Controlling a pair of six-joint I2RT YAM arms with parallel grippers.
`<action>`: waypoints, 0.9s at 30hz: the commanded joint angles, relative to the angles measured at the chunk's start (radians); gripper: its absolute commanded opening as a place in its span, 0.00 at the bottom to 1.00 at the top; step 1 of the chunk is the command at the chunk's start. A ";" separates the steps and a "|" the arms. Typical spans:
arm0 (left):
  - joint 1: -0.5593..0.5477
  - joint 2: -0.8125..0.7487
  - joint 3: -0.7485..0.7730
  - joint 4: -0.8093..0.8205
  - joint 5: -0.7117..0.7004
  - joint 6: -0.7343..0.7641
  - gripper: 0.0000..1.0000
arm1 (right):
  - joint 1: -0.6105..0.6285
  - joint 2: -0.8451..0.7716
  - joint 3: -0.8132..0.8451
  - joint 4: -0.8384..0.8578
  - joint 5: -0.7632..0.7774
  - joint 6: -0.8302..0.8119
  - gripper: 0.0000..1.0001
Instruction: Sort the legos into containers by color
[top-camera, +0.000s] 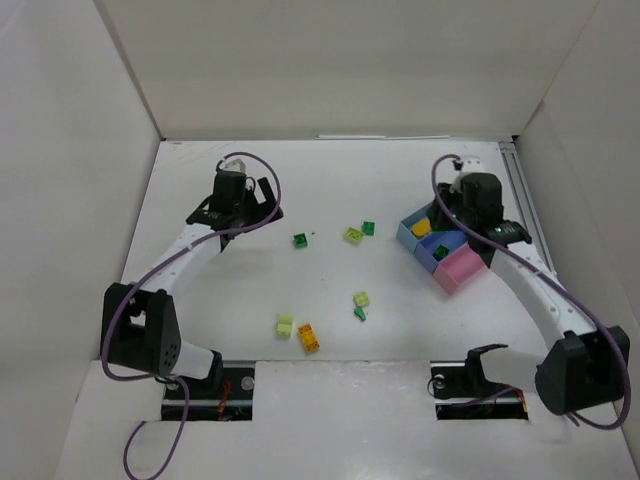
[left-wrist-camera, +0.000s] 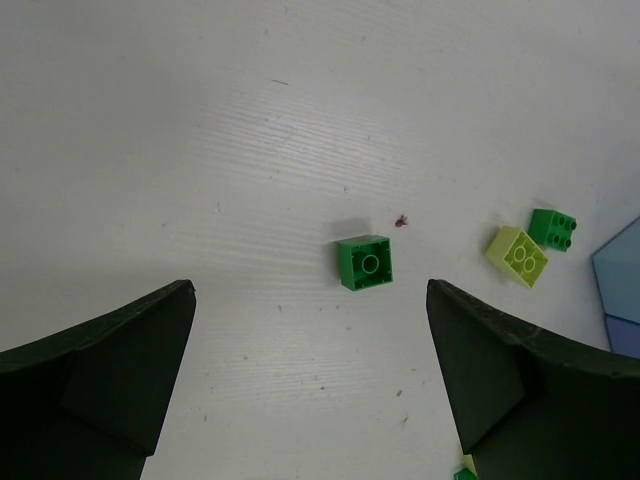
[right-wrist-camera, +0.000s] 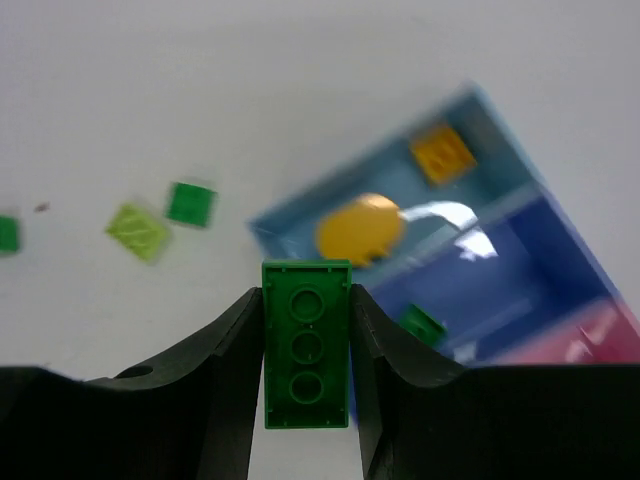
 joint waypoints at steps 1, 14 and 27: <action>-0.010 0.016 0.014 0.053 0.041 0.030 1.00 | -0.106 -0.106 -0.070 -0.148 0.186 0.179 0.17; -0.095 0.138 0.066 0.037 -0.015 0.040 1.00 | -0.249 -0.121 -0.169 -0.230 0.290 0.312 0.20; -0.151 0.230 0.086 0.049 -0.015 0.040 1.00 | -0.260 -0.072 -0.170 -0.203 0.276 0.311 0.77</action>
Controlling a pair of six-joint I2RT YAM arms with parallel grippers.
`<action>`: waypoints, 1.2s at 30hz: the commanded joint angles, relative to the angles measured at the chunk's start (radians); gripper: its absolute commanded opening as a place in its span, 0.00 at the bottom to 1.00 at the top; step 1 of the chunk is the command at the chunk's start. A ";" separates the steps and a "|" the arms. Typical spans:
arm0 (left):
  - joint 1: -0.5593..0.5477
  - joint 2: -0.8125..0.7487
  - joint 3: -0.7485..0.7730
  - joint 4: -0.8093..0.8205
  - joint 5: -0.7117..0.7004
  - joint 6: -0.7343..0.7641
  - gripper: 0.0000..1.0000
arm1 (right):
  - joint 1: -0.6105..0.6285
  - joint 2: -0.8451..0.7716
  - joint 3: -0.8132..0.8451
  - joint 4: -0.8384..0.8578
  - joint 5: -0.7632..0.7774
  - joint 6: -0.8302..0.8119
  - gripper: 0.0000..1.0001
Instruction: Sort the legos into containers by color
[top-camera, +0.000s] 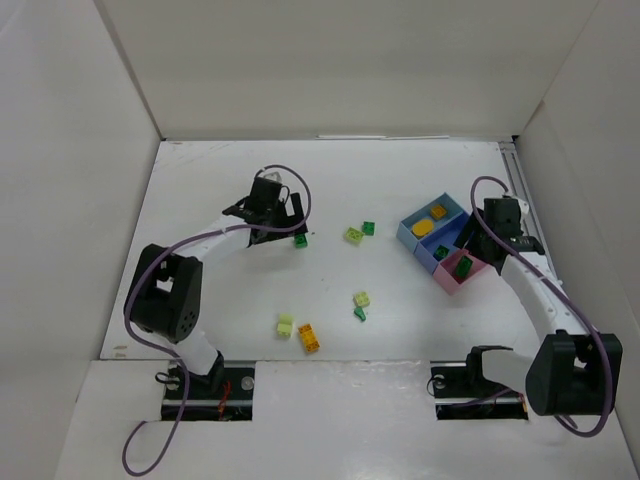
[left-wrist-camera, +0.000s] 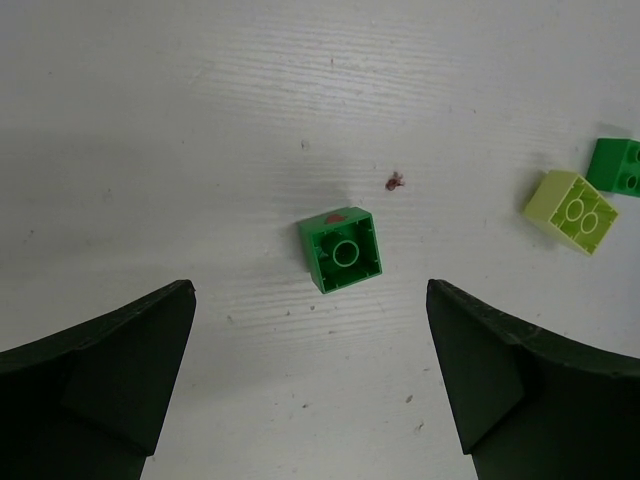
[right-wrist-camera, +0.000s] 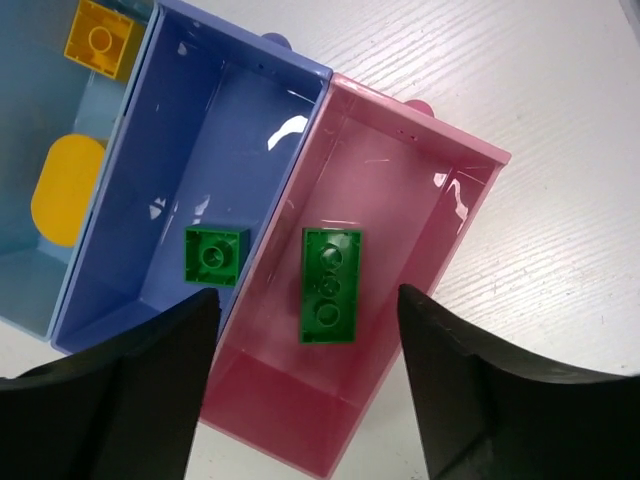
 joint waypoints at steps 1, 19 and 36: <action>-0.017 0.013 0.042 0.014 -0.018 0.012 1.00 | -0.008 -0.026 0.003 0.017 0.015 -0.004 0.80; -0.066 0.182 0.140 -0.027 -0.061 0.025 0.66 | -0.008 -0.149 0.031 0.008 0.015 -0.055 0.82; -0.106 0.225 0.176 -0.061 -0.075 0.034 0.21 | -0.008 -0.190 0.031 -0.029 0.033 -0.055 0.82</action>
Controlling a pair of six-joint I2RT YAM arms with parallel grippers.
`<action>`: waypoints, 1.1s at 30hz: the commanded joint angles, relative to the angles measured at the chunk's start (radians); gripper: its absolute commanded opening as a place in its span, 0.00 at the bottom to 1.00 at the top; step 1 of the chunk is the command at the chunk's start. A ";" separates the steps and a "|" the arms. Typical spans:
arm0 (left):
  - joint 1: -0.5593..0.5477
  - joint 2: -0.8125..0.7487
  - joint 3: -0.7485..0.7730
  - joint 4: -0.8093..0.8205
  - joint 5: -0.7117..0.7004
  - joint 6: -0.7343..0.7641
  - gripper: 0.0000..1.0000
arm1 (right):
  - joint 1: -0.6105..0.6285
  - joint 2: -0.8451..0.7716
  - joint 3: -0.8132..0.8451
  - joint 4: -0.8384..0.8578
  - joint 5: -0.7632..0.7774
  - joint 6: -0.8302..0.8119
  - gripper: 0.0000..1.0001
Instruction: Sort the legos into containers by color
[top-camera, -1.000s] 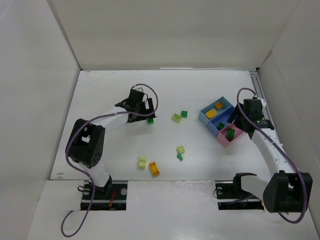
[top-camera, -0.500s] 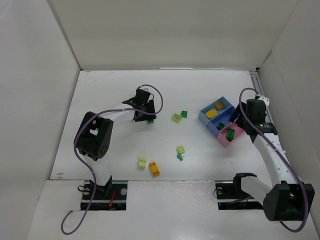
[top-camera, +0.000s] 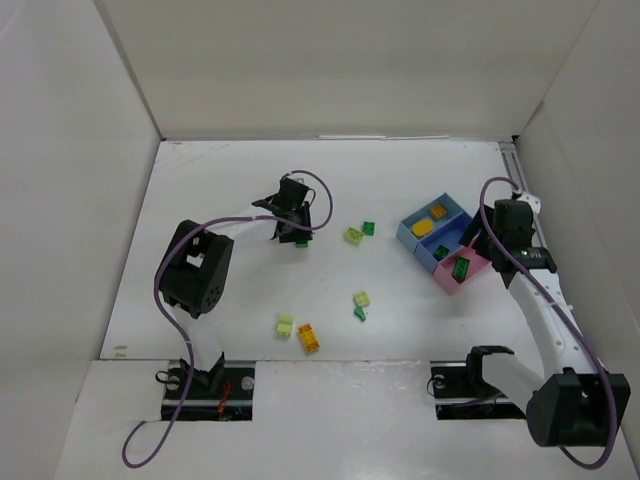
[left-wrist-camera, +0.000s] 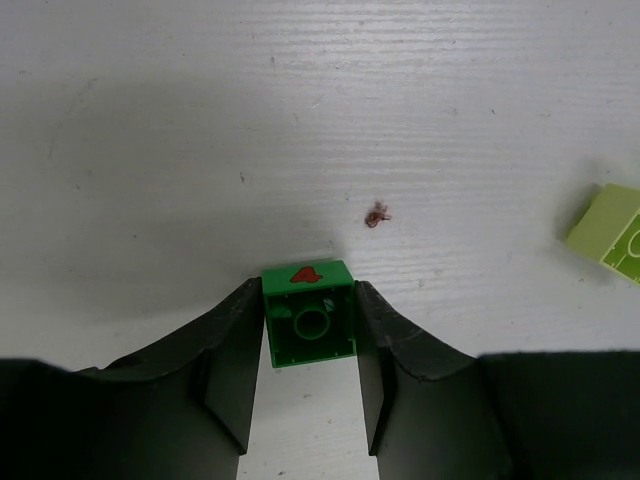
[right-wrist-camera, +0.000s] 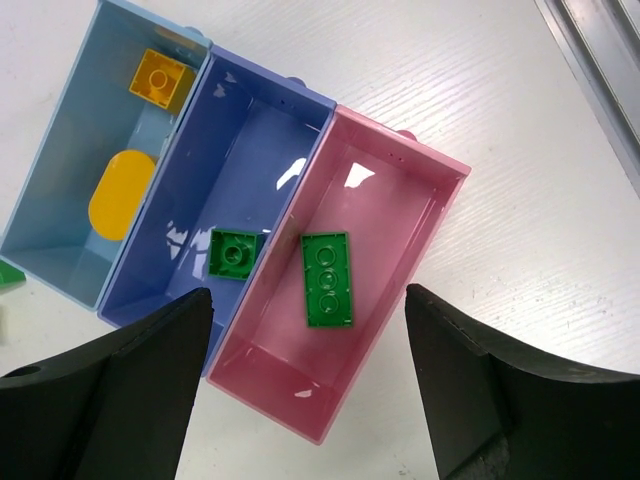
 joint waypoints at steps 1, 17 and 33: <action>-0.006 -0.016 0.037 -0.022 0.010 0.007 0.20 | -0.008 -0.047 0.021 -0.006 0.021 -0.019 0.82; -0.406 0.094 0.491 0.039 0.128 0.273 0.15 | -0.008 -0.306 0.126 -0.098 0.082 -0.076 0.84; -0.590 0.417 0.927 0.105 0.275 0.262 0.18 | -0.008 -0.532 0.251 -0.226 0.180 -0.062 0.88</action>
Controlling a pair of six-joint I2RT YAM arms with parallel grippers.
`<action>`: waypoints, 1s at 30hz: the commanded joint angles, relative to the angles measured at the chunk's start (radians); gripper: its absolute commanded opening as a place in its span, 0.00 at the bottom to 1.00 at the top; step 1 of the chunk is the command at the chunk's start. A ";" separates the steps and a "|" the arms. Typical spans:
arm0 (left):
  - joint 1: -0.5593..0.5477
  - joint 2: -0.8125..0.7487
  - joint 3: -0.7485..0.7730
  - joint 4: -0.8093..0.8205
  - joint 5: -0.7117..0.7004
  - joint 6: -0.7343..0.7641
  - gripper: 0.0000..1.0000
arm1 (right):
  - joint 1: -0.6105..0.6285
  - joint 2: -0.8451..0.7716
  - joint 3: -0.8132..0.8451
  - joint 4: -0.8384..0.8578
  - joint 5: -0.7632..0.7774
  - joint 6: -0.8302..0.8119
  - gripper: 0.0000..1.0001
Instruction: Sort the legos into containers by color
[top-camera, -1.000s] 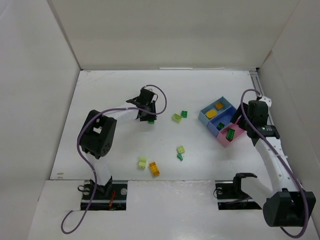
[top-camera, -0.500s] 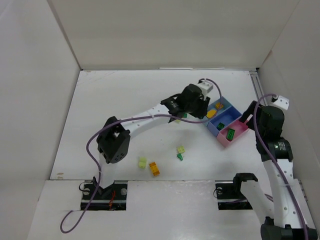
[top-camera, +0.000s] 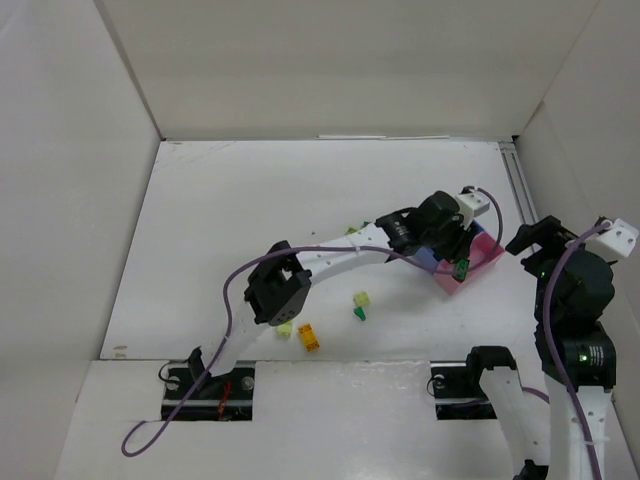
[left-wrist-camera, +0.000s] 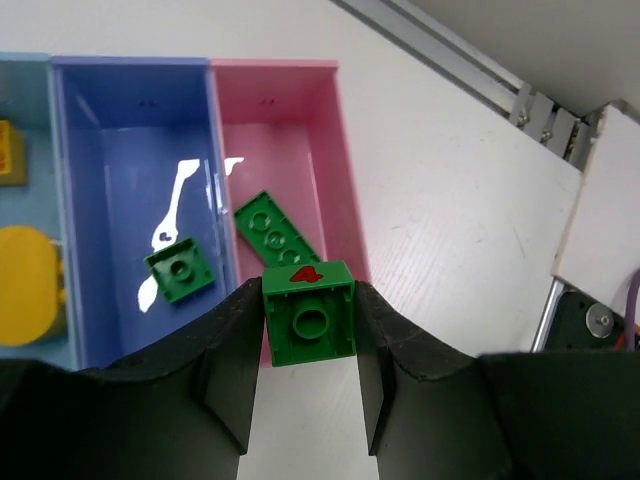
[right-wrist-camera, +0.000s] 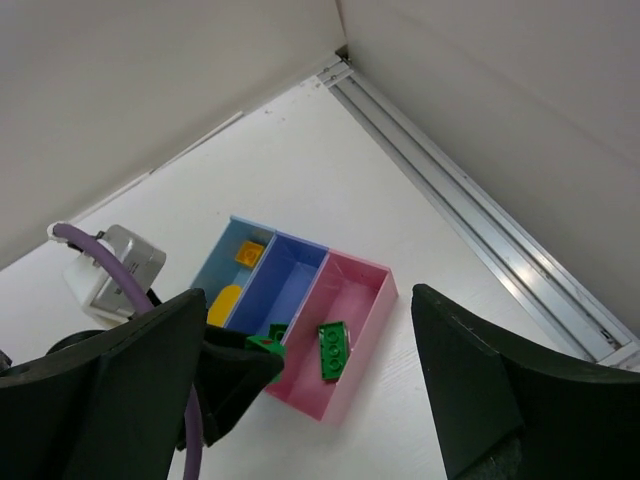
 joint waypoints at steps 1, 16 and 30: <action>-0.003 0.032 0.090 0.055 0.056 -0.029 0.18 | -0.008 0.003 0.022 -0.040 0.024 -0.012 0.88; -0.034 0.152 0.227 -0.011 -0.067 -0.050 0.56 | -0.008 0.012 0.022 -0.031 -0.004 -0.031 0.89; 0.018 -0.236 -0.236 0.088 -0.148 -0.071 0.91 | -0.008 0.071 0.013 -0.031 -0.071 -0.057 0.89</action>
